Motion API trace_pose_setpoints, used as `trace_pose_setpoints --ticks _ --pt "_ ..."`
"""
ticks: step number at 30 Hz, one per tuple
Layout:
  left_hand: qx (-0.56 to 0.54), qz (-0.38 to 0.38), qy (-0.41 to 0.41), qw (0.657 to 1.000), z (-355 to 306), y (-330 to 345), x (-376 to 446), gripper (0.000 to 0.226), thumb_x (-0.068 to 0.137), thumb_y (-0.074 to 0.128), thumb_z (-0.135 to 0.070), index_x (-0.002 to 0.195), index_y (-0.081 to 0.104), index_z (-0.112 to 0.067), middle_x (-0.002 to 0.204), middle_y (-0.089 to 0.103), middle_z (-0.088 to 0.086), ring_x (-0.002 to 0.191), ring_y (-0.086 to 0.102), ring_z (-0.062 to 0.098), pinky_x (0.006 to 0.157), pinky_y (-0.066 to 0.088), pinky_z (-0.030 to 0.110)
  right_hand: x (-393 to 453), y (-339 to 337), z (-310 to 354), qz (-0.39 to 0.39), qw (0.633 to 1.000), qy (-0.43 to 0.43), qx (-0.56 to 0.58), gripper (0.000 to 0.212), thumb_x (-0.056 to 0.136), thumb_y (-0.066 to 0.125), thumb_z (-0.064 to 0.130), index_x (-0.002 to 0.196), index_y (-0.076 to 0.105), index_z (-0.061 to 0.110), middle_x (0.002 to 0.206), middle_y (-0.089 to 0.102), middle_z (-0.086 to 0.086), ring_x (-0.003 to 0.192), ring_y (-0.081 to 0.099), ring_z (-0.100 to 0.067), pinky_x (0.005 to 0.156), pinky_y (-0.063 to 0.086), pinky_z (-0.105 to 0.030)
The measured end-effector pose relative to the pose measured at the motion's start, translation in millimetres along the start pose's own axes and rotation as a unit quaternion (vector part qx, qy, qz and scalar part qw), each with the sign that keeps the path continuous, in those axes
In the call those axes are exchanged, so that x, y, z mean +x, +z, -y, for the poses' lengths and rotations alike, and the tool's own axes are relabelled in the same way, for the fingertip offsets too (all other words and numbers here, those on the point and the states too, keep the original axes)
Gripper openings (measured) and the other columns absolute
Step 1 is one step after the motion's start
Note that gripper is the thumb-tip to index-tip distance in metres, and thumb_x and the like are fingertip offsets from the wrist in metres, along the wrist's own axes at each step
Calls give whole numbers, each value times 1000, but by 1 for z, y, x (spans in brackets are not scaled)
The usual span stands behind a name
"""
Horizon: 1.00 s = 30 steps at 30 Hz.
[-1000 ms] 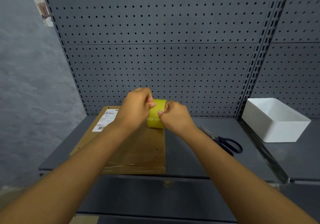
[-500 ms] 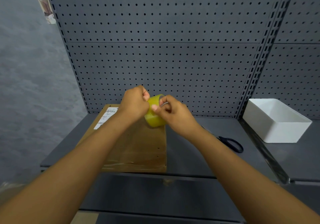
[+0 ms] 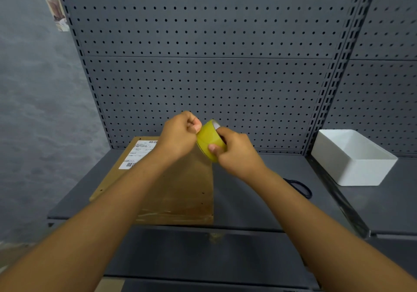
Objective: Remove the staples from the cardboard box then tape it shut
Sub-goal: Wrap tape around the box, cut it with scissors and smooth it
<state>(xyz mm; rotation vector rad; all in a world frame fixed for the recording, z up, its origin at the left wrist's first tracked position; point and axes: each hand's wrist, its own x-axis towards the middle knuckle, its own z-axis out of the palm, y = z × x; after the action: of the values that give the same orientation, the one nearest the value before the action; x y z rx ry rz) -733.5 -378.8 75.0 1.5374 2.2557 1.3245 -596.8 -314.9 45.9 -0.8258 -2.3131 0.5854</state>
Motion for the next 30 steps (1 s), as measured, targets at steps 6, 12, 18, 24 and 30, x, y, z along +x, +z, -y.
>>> trace_pose_setpoints --ticks 6,12,18,24,30 --pt "-56 22 -29 998 11 -3 1 9 91 63 -28 96 65 -21 79 62 -5 79 60 12 77 48 27 -3 -1 -3 6 1000 -9 6 12 90 60 29 96 51 22 79 56 -3 72 53 -24 60 36 -29" --pt "-57 -28 -60 996 6 10 -5 16 90 53 -10 81 60 -21 75 56 -10 71 52 5 63 40 21 -7 4 -2 -4 998 -51 -38 15 91 58 30 92 47 20 74 56 -7 67 54 -28 58 47 -42" --pt "-84 -78 -47 992 5 26 -10 22 86 44 1 76 52 -17 83 54 -4 76 49 12 64 39 20 -3 0 1 -9 997 -23 -70 22 90 58 30 106 56 16 79 60 -10 71 56 -31 59 44 -34" --pt "-80 -52 41 995 -13 8 14 29 87 42 7 73 48 -18 70 51 -8 64 45 6 55 35 9 17 -26 9 -50 998 -5 -44 32 90 57 28 119 58 16 89 64 -14 80 59 -33 62 42 -31" --pt "-139 -47 132 980 -57 -23 38 31 93 45 2 74 48 -22 74 51 -7 70 47 7 68 41 15 47 -67 32 -117 993 -17 -11 8 91 58 27 93 57 19 67 52 4 63 51 -18 53 35 -26"
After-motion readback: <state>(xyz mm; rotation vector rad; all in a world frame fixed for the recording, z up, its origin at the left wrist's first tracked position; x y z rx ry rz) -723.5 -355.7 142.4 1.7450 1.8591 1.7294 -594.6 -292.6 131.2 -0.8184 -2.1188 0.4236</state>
